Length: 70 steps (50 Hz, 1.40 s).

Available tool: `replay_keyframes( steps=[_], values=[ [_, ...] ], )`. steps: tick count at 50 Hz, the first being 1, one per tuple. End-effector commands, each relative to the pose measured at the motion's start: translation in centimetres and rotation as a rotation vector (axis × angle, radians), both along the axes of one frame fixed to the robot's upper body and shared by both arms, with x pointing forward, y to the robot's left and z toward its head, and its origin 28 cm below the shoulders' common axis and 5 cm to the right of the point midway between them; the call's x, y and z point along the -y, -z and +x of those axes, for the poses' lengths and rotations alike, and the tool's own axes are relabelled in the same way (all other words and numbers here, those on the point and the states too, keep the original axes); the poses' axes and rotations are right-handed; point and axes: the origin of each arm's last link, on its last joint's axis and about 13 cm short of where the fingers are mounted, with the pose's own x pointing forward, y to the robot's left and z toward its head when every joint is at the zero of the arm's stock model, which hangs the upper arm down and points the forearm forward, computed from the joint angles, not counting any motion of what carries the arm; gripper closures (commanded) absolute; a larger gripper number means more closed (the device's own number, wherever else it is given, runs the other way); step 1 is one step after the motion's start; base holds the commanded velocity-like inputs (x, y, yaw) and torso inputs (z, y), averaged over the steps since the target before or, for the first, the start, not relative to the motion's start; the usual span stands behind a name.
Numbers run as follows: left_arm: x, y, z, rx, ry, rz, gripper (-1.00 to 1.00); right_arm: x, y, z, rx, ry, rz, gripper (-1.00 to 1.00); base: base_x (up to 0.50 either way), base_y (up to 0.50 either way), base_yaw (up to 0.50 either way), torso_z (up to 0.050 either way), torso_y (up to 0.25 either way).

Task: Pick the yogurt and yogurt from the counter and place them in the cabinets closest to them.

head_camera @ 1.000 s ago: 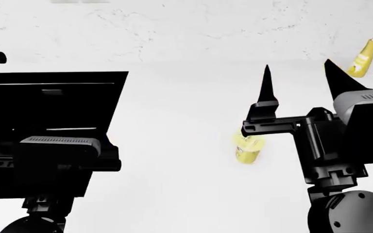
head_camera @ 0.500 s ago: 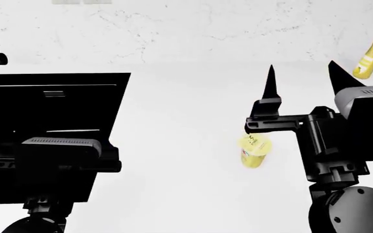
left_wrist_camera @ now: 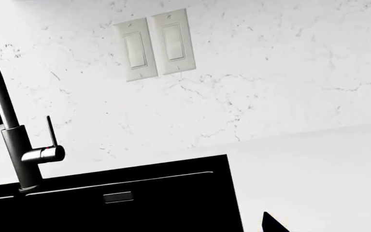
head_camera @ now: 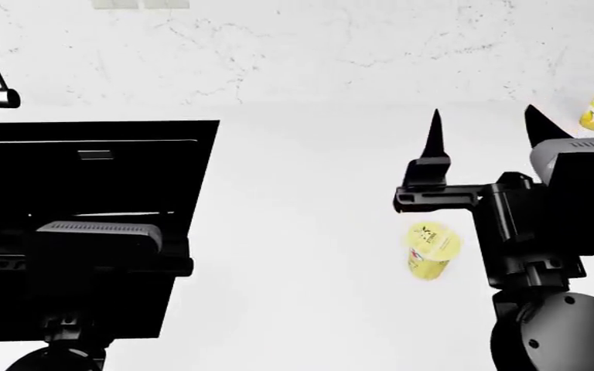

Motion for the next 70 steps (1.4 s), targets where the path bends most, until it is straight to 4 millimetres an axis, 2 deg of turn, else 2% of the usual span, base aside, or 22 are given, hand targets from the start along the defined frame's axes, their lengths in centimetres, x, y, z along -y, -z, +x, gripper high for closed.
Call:
replay_keyframes(
  steps=[1,7,11,26,30,70],
  values=[
    [0.0,0.1,-0.1,-0.002,0.0,0.0,-1.0,0.4,0.7,1.0,-0.126,0.049,0.03,-1.0,0.0,0.0,0.0,0.0,0.0],
    [0.0,0.0,0.0,-0.001,0.0,-0.001,-1.0,0.8,1.7,2.2,-0.209,0.066,-0.029,-1.0,0.0,0.0,0.0,0.0,0.0],
    [0.0,0.0,0.0,0.001,-0.001,-0.003,-1.0,1.2,2.6,2.7,-0.247,0.082,-0.005,-1.0,0.0,0.0,0.0,0.0,0.0],
    [0.1,0.1,0.2,-0.004,0.01,-0.003,-1.0,1.1,4.6,2.3,-0.336,0.06,0.002,-1.0,0.0,0.0,0.0,0.0,0.0],
    [0.2,0.4,0.3,-0.01,0.013,-0.004,-1.0,0.9,5.7,1.3,-0.344,0.043,0.051,-1.0,0.0,0.0,0.0,0.0,0.0],
    [0.2,0.7,0.2,-0.024,0.014,0.006,-1.0,0.6,7.8,0.4,-0.37,0.015,0.087,-1.0,0.0,0.0,0.0,0.0,0.0]
  ],
)
